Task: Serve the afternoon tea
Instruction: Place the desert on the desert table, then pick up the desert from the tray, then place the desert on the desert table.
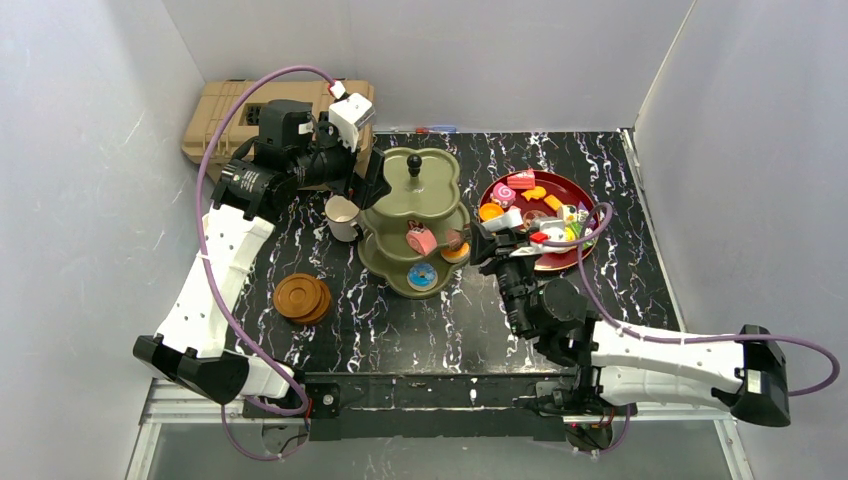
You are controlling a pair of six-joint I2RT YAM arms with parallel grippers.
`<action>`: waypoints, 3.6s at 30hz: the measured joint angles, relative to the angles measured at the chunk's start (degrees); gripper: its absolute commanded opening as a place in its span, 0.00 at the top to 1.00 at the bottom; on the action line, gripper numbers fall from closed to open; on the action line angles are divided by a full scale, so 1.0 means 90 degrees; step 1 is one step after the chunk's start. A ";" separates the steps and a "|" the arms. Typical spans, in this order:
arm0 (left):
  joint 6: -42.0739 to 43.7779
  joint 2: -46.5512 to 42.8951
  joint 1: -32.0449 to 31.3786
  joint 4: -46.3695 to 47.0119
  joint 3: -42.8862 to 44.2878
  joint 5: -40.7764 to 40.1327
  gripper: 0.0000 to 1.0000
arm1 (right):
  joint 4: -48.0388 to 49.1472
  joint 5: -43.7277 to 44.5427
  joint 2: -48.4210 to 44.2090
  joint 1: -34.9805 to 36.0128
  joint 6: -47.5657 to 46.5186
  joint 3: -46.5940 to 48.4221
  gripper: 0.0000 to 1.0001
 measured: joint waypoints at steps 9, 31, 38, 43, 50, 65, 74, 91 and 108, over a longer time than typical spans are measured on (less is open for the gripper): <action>-0.0002 0.0000 0.0000 -0.0051 0.0034 -0.0044 0.02 | -0.1178 -0.0488 -0.0255 -0.2069 0.0651 -0.0255 0.47; 0.0024 0.0000 0.0000 -0.0136 0.0056 -0.0107 0.02 | -0.0665 -0.2154 0.2885 -0.4646 0.1596 0.0270 0.44; 0.0080 0.0000 0.0000 -0.0136 0.0056 -0.0121 0.02 | -0.0340 -0.2259 0.3322 -0.4699 0.1625 0.0423 0.46; 0.0121 0.0000 0.0000 -0.0136 0.0056 -0.0138 0.02 | -0.0243 -0.2220 0.3376 -0.4709 0.1472 0.0430 0.46; 0.0141 0.0000 0.0000 -0.0136 0.0056 -0.0143 0.02 | -0.0243 -0.2183 0.3300 -0.4830 0.1205 0.0369 0.47; 0.0143 0.0000 0.0000 -0.0136 0.0056 -0.0155 0.02 | -0.0262 -0.2443 0.3334 -0.4911 0.1166 0.0291 0.47; 0.0143 0.0000 0.0000 -0.0136 0.0056 -0.0163 0.02 | -0.0260 -0.2625 0.3563 -0.4979 0.1098 0.0291 0.58; 0.0143 0.0000 0.0000 -0.0141 0.0068 -0.0165 0.02 | -0.1144 -0.3116 0.2237 -0.5025 0.0891 0.0330 0.90; 0.0119 0.0000 0.0000 -0.0168 0.0102 -0.0163 0.02 | -0.2667 -0.5093 0.0631 -0.4289 0.1508 0.0848 0.91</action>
